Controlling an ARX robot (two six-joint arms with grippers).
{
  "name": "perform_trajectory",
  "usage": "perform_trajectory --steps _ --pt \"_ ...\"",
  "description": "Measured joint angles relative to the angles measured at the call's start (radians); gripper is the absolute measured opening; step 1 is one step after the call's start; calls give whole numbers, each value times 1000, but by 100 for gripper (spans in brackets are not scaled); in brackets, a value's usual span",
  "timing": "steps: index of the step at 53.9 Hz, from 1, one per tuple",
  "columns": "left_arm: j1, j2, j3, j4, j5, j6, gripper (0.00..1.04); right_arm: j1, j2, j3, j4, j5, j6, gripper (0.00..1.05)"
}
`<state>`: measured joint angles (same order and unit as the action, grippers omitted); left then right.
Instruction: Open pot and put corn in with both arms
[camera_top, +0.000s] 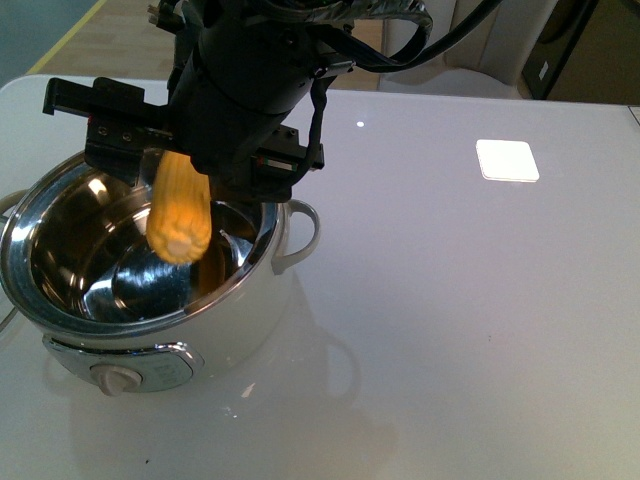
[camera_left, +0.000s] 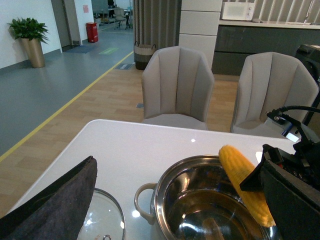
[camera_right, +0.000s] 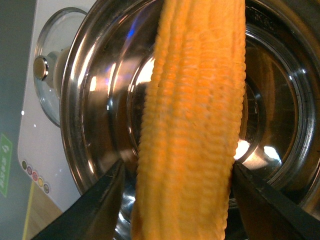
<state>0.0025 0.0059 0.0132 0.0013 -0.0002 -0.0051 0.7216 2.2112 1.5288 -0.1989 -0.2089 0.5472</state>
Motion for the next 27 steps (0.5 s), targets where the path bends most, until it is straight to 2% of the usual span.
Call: perform_trajectory --steps 7,11,21,27 --pt "0 0 0 0 0 0 98 -5 0 -5 16 7 6 89" --pt "0 0 0 0 0 0 98 -13 -9 -19 30 6 13 97" --pt "0 0 0 0 0 0 98 -63 -81 -116 92 -10 38 96" --pt "0 0 0 0 0 0 98 -136 -193 -223 162 -26 57 96"
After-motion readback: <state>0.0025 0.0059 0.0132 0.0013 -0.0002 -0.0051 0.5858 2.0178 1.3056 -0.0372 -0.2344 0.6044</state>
